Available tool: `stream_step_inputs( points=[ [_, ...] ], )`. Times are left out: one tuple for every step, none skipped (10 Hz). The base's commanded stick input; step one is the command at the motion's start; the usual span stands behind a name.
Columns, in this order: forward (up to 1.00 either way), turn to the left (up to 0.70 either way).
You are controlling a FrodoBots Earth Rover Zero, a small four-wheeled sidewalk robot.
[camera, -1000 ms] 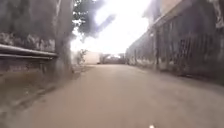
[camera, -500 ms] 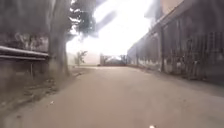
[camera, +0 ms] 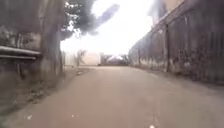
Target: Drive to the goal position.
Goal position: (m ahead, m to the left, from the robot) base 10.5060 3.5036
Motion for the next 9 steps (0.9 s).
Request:
stream_step_inputs(
  points=[
    [1.00,0.00],
    [1.00,0.00],
    [1.00,0.00],
    [1.00,0.00],
    [1.00,0.00],
    [1.00,0.00],
    [1.00,0.00],
    [1.00,0.00],
    [1.00,0.00]
  ],
)
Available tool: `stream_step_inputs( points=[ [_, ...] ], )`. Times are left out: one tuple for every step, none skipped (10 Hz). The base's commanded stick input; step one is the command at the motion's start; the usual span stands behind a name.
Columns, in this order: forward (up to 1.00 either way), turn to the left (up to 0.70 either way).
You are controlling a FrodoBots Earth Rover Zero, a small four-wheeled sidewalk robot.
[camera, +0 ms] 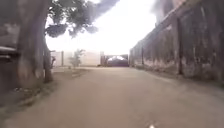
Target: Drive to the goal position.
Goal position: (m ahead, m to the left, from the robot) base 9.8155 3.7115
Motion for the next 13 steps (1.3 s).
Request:
stream_step_inputs(
  points=[
    [1.00,0.00],
    [1.00,0.00],
    [1.00,0.00],
    [1.00,0.00],
    [1.00,0.00],
    [1.00,0.00],
    [1.00,0.00],
    [1.00,0.00],
    [1.00,0.00],
    [1.00,0.00],
    [1.00,0.00],
    [1.00,0.00],
    [1.00,0.00]
  ],
)
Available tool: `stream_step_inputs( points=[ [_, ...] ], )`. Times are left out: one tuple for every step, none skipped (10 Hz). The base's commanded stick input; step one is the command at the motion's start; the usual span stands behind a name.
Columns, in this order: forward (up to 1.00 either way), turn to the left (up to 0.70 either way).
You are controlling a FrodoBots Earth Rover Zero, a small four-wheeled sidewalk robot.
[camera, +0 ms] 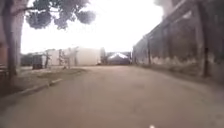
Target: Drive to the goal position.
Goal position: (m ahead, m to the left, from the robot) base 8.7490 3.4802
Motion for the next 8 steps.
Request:
stream_step_inputs(
  points=[
    [1.00,0.00],
    [1.00,0.00],
    [1.00,0.00],
    [1.00,0.00],
    [1.00,0.00],
    [1.00,0.00],
    [1.00,0.00],
    [1.00,0.00]
  ],
)
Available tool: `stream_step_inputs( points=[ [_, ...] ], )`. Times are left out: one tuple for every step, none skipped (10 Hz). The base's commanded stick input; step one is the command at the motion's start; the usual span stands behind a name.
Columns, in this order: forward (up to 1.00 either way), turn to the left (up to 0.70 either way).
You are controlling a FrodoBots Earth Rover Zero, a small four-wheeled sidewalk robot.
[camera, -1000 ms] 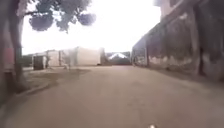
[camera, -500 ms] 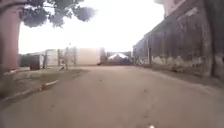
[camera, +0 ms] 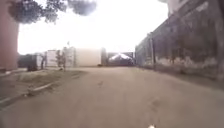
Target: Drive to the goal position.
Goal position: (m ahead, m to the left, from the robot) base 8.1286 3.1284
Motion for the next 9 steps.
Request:
stream_step_inputs(
  points=[
    [1.00,0.00],
    [1.00,0.00],
    [1.00,0.00],
    [1.00,0.00],
    [1.00,0.00],
    [1.00,0.00],
    [1.00,0.00],
    [1.00,0.00],
    [1.00,0.00]
  ],
)
